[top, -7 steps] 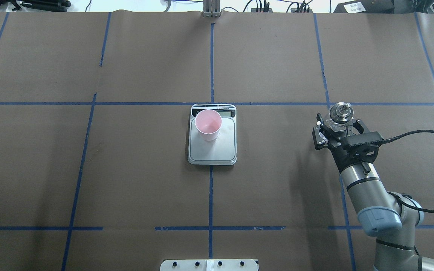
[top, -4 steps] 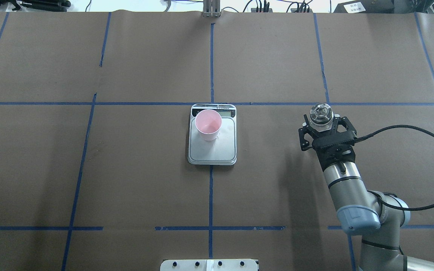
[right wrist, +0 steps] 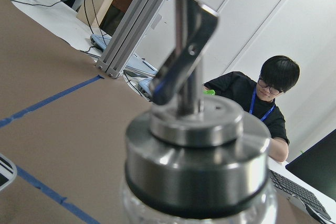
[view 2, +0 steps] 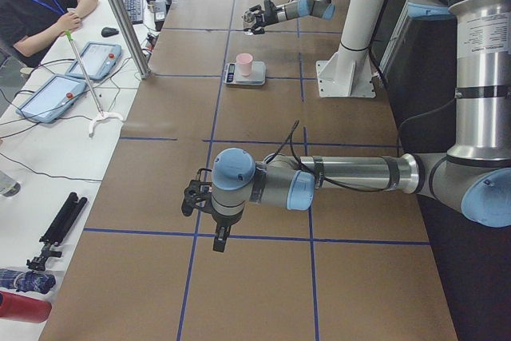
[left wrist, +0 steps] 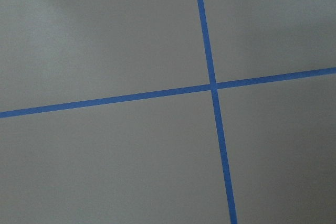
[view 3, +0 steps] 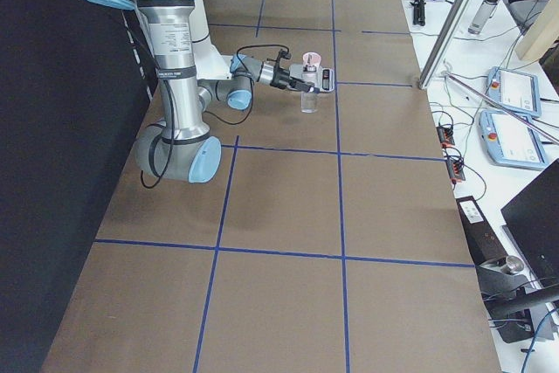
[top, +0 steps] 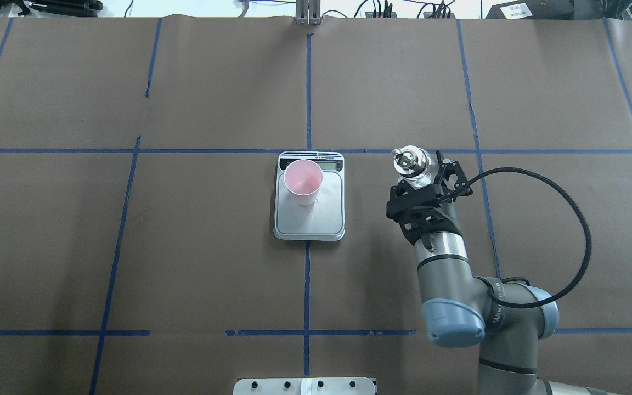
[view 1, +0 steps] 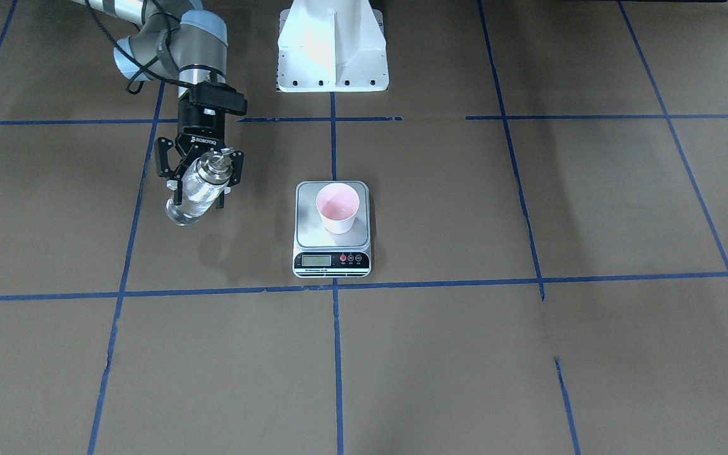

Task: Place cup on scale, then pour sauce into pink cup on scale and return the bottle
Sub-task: 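Lift the sauce bottle with the right gripper toward the scale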

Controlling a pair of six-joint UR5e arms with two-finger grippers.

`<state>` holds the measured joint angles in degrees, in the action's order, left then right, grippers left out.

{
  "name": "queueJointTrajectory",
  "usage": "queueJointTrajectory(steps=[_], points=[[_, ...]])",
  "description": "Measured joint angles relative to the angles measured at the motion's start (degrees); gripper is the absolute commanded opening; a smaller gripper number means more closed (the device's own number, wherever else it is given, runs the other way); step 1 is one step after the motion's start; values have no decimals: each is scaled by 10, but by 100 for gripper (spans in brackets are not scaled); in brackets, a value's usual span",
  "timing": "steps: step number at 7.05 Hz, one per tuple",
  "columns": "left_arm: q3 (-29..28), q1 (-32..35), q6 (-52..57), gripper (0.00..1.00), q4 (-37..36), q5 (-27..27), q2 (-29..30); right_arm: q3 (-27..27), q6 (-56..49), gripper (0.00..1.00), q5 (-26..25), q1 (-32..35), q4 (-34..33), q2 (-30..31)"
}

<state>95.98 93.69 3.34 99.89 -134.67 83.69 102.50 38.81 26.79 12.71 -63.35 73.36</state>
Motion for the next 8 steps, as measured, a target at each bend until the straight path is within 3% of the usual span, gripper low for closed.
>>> queueJointTrajectory(steps=[3, 8], points=[[0, 0, 0, 100, 0, -12, -3, 1, -1, 0, -26, -6, -156, -67], [-1, 1, 0, 100, -1, -12, -5, -1, 0, 0, -44, 8, -332, -118]])
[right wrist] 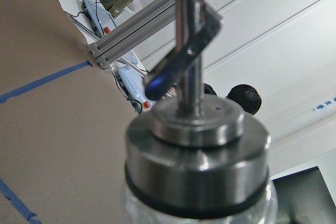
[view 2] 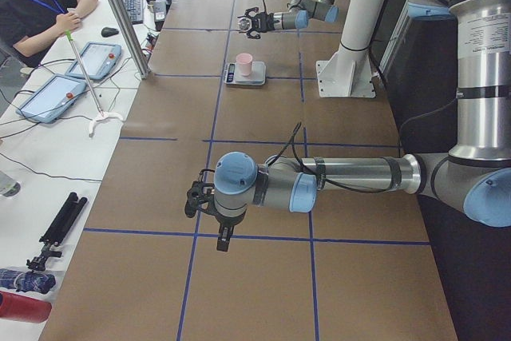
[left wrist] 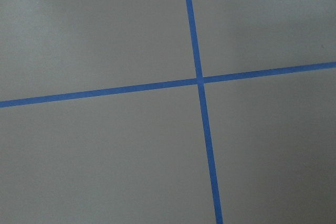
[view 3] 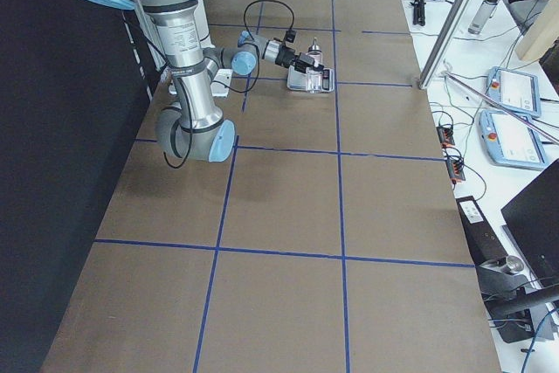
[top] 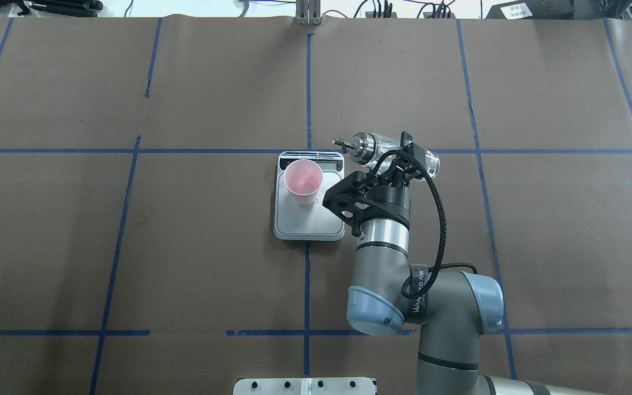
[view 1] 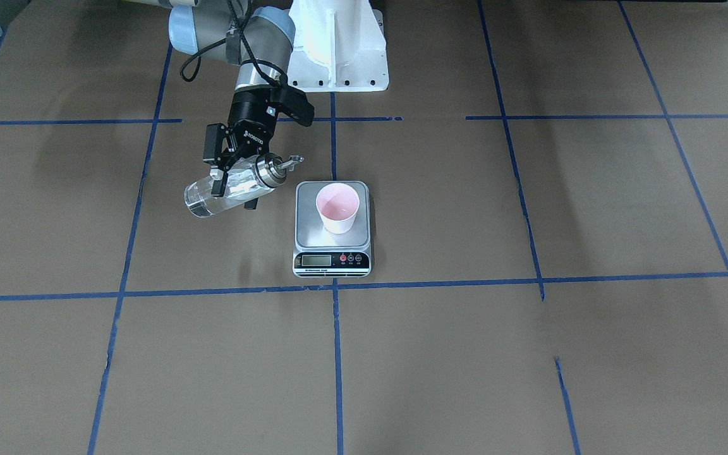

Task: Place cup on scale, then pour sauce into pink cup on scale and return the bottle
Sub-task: 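Lift the sauce bottle with the right gripper toward the scale, then tilt the sauce bottle spout down over the pink cup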

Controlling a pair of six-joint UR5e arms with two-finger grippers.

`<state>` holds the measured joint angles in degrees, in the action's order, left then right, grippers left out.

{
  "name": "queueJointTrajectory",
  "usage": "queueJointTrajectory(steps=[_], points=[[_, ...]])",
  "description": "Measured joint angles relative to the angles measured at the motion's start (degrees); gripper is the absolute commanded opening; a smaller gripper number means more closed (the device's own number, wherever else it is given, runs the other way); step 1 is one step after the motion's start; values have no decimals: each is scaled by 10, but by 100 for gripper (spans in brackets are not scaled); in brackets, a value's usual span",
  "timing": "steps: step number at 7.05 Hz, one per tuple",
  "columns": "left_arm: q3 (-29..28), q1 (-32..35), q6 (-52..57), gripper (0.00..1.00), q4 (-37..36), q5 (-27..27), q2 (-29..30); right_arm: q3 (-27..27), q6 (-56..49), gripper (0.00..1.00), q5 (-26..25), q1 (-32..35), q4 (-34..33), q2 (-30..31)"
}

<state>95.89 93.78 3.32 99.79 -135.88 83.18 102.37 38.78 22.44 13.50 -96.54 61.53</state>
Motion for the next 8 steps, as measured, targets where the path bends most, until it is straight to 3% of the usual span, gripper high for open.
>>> queueJointTrajectory(steps=[3, 8], points=[[-2, 1, 0, 100, 0, 0, 0, -3, 0, 0, -14, 4, -83, -17], [-5, 0, 0, 100, -1, 1, 0, -40, -1, 0, -79, 2, -149, -37]])
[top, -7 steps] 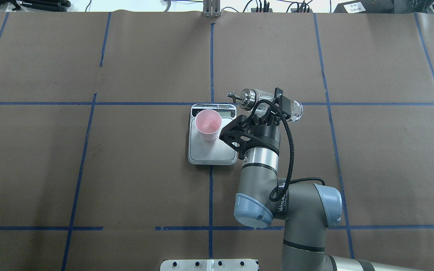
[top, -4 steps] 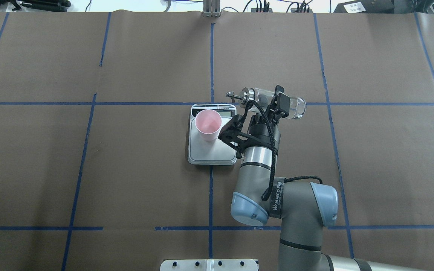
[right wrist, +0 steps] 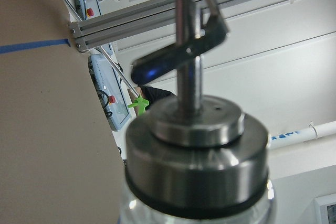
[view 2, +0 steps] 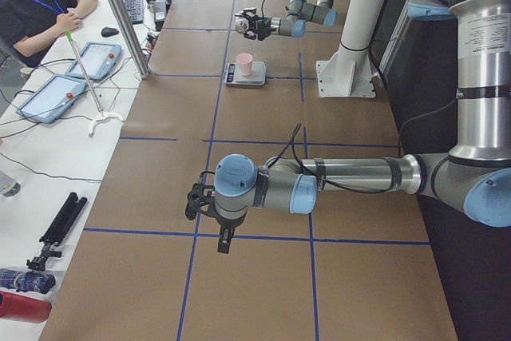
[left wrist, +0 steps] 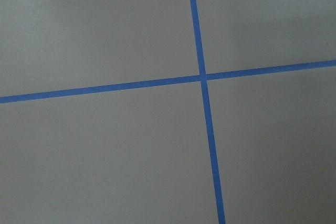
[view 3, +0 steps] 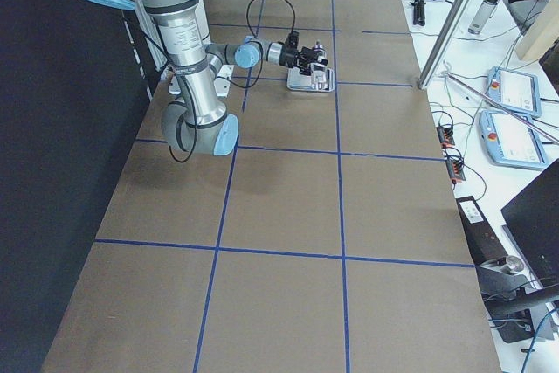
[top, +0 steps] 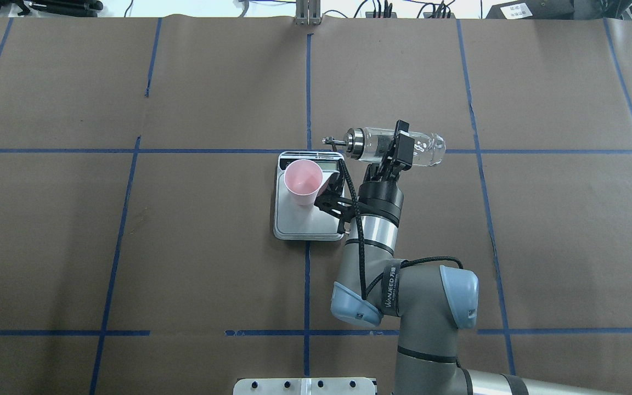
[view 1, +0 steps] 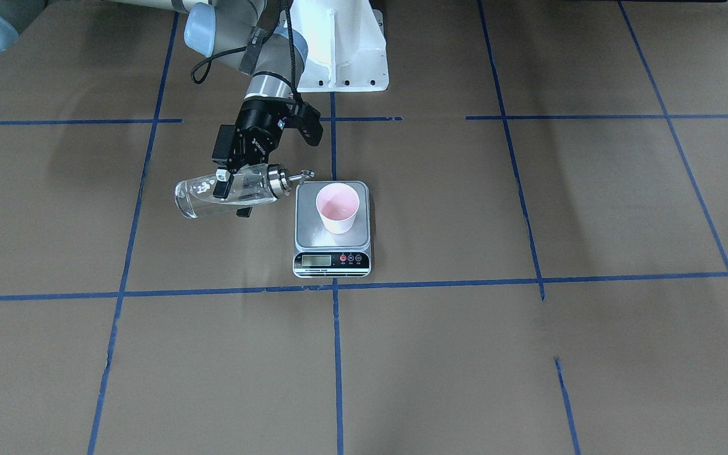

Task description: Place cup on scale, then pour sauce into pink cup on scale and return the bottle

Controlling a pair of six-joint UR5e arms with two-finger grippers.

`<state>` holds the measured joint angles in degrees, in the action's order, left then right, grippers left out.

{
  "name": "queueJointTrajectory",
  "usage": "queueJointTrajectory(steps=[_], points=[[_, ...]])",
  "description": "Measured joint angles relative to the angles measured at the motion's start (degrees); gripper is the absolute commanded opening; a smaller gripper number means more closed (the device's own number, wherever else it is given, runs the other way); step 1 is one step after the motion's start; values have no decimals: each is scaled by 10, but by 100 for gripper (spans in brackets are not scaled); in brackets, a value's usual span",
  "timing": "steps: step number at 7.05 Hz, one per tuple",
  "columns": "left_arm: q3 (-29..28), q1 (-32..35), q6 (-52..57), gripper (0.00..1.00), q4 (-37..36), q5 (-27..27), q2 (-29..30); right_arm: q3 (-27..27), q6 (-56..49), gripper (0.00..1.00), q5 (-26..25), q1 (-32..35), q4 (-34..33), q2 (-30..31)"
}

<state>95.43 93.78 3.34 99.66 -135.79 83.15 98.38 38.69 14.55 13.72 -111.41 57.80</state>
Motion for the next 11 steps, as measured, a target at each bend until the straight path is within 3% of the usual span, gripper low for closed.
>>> queueJointTrajectory(steps=[11], points=[[-1, 0, 0, 100, -2, -1, -7, -14, -52, 0, -59, 8, -77, -8]])
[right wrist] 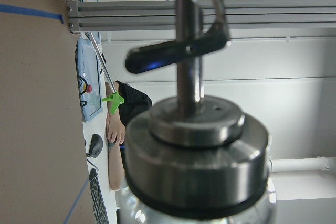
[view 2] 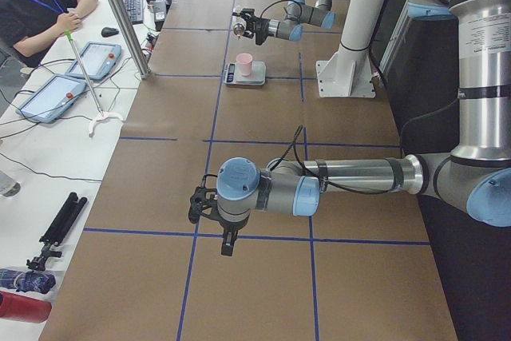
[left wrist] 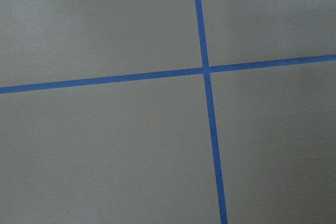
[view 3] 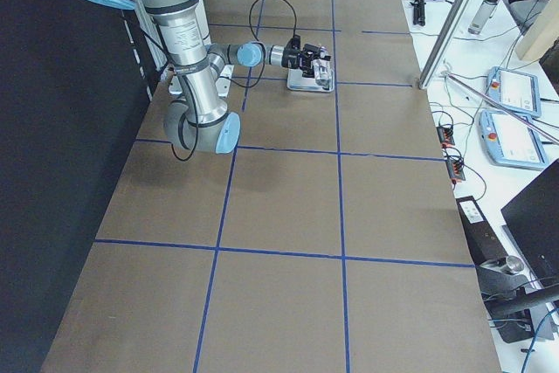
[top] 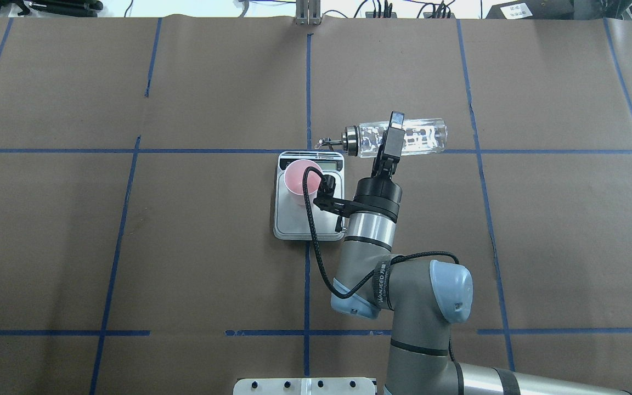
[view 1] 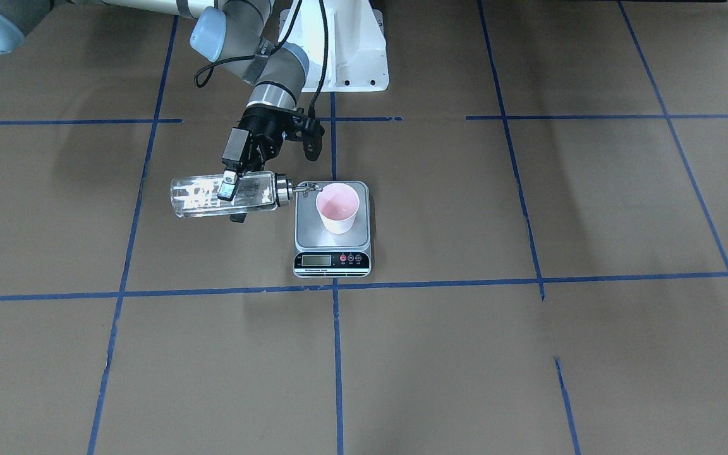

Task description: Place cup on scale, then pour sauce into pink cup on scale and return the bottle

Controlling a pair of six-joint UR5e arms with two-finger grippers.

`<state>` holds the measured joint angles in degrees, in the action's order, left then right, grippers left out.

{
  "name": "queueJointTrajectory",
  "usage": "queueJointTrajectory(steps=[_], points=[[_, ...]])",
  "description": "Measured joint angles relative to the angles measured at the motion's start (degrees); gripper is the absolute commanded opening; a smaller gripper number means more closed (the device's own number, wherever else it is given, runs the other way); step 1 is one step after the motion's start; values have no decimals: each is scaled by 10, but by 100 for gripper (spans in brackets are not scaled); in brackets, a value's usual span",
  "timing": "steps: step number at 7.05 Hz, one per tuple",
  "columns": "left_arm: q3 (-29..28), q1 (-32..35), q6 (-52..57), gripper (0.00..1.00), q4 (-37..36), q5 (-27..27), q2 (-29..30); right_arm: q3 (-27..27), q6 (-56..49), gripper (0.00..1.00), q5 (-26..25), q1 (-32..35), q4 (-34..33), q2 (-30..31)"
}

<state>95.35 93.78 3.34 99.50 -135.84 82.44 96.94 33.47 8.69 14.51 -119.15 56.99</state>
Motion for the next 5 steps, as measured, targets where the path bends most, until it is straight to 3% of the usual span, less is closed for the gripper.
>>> queueJointTrajectory(steps=[5], points=[[0, -1, 0, 100, 1, 0, 0, 1, -10, 0, -39, 4, -1, 7]])
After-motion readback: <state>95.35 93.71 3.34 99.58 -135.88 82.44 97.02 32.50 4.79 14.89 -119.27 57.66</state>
